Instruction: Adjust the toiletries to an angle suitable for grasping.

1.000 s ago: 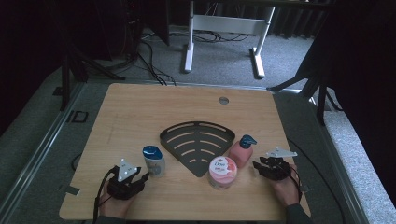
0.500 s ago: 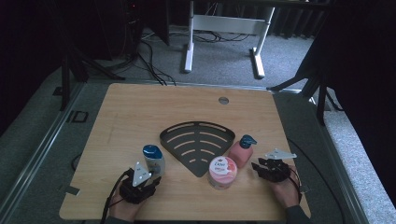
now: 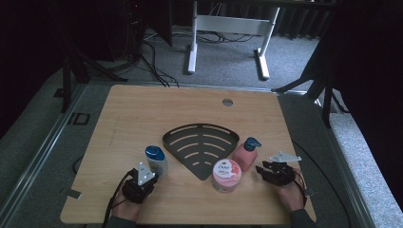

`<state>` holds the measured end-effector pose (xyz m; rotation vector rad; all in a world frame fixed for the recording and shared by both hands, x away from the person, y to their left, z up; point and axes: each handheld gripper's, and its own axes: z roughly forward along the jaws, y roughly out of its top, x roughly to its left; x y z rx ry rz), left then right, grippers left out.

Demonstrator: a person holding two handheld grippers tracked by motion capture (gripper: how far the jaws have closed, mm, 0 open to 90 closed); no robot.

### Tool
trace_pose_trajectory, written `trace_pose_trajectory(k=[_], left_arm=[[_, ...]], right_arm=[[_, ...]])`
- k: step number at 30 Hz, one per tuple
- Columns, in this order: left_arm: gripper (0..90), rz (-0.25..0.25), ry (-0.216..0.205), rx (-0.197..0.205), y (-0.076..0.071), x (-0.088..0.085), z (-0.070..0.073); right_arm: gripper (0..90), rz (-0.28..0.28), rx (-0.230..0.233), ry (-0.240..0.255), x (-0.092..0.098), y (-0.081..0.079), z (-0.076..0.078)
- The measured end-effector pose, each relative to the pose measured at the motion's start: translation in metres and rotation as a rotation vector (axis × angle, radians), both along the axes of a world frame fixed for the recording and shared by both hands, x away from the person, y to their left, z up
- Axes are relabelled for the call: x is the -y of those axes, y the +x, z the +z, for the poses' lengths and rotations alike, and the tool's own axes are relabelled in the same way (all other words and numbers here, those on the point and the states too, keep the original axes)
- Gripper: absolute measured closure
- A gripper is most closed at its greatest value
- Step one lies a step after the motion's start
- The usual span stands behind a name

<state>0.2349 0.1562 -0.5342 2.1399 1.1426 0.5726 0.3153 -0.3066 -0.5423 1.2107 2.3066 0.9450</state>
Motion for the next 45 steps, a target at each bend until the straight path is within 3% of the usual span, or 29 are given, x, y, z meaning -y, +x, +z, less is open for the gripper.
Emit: trace_pose_trajectory(k=[10,18,27,45], left_arm=[[89.7,0.014,0.023,0.002,0.019,-0.001,-0.002],[89.8,0.013,0.017,0.006,0.029,0.004,-0.002],[89.9,0.012,0.006,0.003,0.038,0.011,-0.003],[89.9,0.028,-0.022,0.003,0.054,0.017,-0.004]], right_arm=[[62.9,0.028,0.009,-0.002,-0.005,-0.004,0.003],[89.5,0.08,0.03,0.055,-0.012,-0.016,0.012],[90.0,0.141,0.048,0.085,-0.028,-0.026,0.017],[90.0,0.12,0.049,0.078,-0.031,-0.007,0.016]])
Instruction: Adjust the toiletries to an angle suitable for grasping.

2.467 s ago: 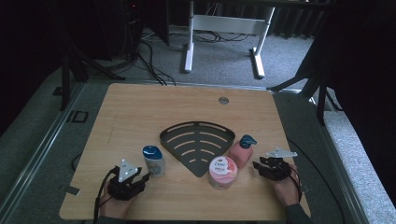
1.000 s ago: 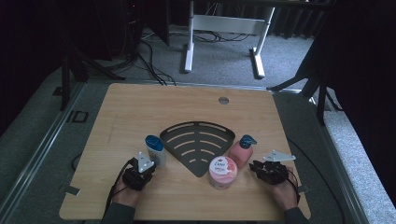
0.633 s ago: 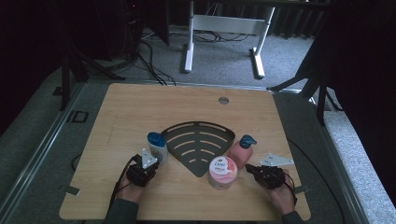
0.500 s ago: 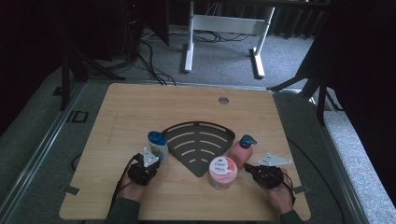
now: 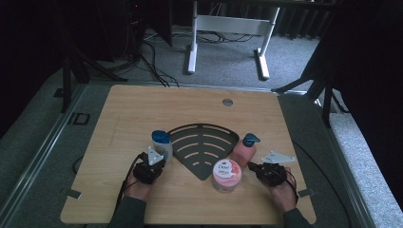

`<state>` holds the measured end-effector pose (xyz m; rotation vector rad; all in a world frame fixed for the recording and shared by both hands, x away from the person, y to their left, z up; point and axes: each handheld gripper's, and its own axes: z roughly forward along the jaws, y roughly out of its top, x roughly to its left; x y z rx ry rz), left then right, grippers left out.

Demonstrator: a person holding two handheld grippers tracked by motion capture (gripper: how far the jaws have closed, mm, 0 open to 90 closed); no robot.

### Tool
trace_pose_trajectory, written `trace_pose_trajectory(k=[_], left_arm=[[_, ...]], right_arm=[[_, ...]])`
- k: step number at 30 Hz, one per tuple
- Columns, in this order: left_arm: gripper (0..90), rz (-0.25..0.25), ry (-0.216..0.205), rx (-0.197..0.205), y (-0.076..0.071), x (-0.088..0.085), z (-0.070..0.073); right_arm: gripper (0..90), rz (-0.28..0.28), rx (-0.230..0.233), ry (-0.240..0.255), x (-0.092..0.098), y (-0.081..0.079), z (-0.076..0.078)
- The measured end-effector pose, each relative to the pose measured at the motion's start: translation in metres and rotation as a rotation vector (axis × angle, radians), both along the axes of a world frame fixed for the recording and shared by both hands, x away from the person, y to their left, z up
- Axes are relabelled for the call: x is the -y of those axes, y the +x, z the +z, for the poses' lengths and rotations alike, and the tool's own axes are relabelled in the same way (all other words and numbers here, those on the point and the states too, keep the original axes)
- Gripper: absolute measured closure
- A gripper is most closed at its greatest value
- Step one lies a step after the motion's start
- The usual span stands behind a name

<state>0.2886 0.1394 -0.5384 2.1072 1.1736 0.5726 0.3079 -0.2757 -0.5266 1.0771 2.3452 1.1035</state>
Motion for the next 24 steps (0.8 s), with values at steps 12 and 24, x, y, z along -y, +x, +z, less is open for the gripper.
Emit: trace_pose_trajectory(k=[12,24], left_arm=[[80.2,-0.098,-0.049,0.0,-0.014,0.004,0.009],[68.0,-0.289,-0.067,-0.015,-0.015,0.042,0.012]], right_arm=[[77.9,0.093,0.0,-0.005,0.001,-0.008,-0.001],[73.9,0.162,0.012,-0.006,-0.002,-0.013,0.0]])
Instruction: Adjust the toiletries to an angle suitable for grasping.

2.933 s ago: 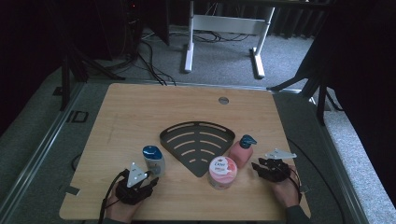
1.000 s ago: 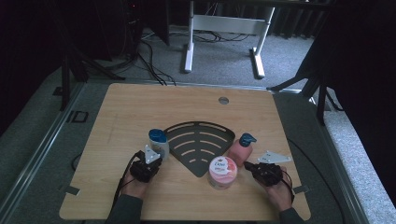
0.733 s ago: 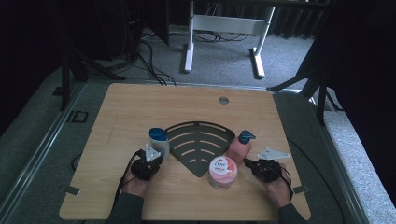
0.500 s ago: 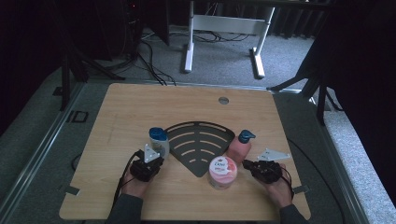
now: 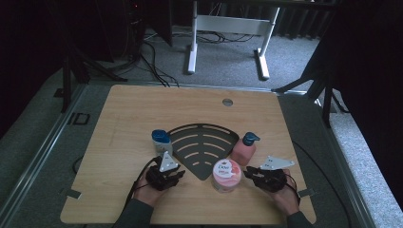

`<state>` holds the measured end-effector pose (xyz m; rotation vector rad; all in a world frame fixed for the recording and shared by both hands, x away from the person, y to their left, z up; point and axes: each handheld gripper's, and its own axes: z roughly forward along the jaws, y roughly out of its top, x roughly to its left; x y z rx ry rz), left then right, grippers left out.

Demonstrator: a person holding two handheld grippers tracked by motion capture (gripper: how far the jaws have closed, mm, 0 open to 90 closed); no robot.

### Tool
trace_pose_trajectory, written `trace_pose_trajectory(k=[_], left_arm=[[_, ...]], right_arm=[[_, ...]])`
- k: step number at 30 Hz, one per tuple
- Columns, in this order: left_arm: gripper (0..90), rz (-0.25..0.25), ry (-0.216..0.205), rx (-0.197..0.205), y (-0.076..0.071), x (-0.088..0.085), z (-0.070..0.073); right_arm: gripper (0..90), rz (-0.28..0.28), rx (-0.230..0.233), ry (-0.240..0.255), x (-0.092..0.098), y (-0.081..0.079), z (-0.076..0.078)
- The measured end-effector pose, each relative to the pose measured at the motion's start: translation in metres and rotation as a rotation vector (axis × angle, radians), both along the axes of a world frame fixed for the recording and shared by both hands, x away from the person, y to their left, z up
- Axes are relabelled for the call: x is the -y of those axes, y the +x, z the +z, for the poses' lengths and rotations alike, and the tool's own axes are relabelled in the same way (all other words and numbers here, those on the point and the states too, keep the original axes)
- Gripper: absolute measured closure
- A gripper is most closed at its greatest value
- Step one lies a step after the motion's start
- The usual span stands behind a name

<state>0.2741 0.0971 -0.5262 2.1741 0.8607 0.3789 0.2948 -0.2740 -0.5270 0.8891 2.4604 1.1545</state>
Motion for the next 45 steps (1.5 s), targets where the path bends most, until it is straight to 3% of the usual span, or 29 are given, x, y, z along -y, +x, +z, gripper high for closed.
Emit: trace_pose_trajectory(k=[5,10,15,25,33,39,45], left_arm=[[65.4,-0.07,-0.001,-0.007,0.001,0.02,-0.001],[64.9,-0.12,0.008,-0.007,0.003,0.036,-0.002],[65.6,-0.143,0.005,-0.01,0.004,0.043,-0.002],[62.9,-0.191,-0.015,-0.018,0.001,0.048,-0.001],[52.3,-0.242,-0.011,-0.016,0.001,0.059,-0.002],[46.1,-0.239,-0.014,0.005,0.0,0.062,-0.002],[41.5,-0.266,-0.017,-0.004,0.0,0.065,-0.005]], right_arm=[[75.2,0.03,-0.001,-0.006,-0.004,0.001,-0.001],[83.2,0.068,-0.005,-0.011,-0.008,0.004,-0.002],[89.6,0.089,-0.017,-0.004,-0.01,0.007,-0.004],[89.7,0.129,-0.013,-0.017,-0.017,0.002,-0.003],[81.6,0.138,-0.019,-0.011,-0.013,0.001,-0.003],[76.7,0.152,-0.018,-0.009,-0.01,0.0,-0.002],[67.9,0.167,-0.014,-0.009,-0.005,-0.004,-0.001]])
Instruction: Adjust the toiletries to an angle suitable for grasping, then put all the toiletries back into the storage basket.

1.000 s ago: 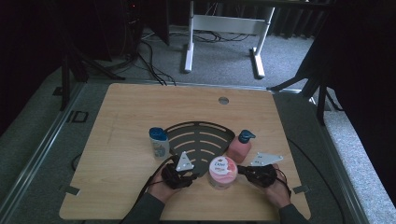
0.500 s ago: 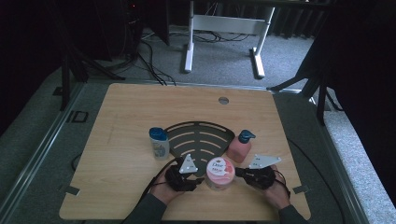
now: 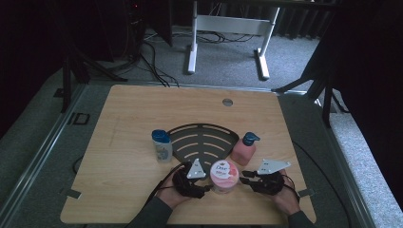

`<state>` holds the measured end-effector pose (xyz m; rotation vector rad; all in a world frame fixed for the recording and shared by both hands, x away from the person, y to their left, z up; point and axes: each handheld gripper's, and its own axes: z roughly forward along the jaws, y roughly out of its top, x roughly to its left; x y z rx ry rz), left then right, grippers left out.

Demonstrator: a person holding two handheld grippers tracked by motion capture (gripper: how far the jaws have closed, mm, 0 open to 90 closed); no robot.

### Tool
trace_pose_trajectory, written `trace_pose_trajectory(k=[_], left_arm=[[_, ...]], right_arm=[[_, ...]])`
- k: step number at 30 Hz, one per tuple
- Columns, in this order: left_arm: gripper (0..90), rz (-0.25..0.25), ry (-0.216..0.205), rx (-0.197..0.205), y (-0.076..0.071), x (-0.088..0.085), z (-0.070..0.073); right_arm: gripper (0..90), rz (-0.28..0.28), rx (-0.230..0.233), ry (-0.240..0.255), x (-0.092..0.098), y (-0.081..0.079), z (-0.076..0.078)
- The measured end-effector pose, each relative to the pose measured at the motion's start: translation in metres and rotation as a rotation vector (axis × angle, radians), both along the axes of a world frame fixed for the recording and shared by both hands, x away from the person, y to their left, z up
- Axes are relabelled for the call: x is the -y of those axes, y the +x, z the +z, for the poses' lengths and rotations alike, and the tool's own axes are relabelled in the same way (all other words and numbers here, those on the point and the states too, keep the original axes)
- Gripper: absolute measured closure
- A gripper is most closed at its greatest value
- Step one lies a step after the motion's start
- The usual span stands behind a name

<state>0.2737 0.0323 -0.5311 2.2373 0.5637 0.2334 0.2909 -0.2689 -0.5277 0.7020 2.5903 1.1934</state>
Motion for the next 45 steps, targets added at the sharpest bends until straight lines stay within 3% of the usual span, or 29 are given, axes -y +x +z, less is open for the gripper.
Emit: trace_pose_trajectory(k=[5,12,21,33,40,45], left_arm=[[37.6,-0.019,-0.004,-0.01,0.001,0.002,-0.002],[35.7,-0.047,-0.013,-0.009,0.002,0.005,-0.004],[32.8,-0.062,-0.01,-0.002,0.003,0.009,-0.006],[24.7,-0.074,0.003,0.016,0.006,0.014,-0.01],[24.8,-0.075,-0.031,0.042,0.004,0.012,-0.005],[25.2,-0.071,-0.032,0.038,0.004,0.013,-0.004]], right_arm=[[57.4,0.032,-0.005,0.007,0.002,-0.002,0.0],[49.5,0.091,-0.027,0.025,0.001,-0.004,-0.002],[39.8,0.165,-0.02,0.031,-0.01,-0.004,-0.003],[33.1,0.19,-0.017,0.04,-0.012,0.001,-0.006],[31.8,0.197,-0.015,0.04,-0.013,0.003,-0.006],[32.3,0.196,-0.003,0.038,-0.013,0.002,-0.006]])
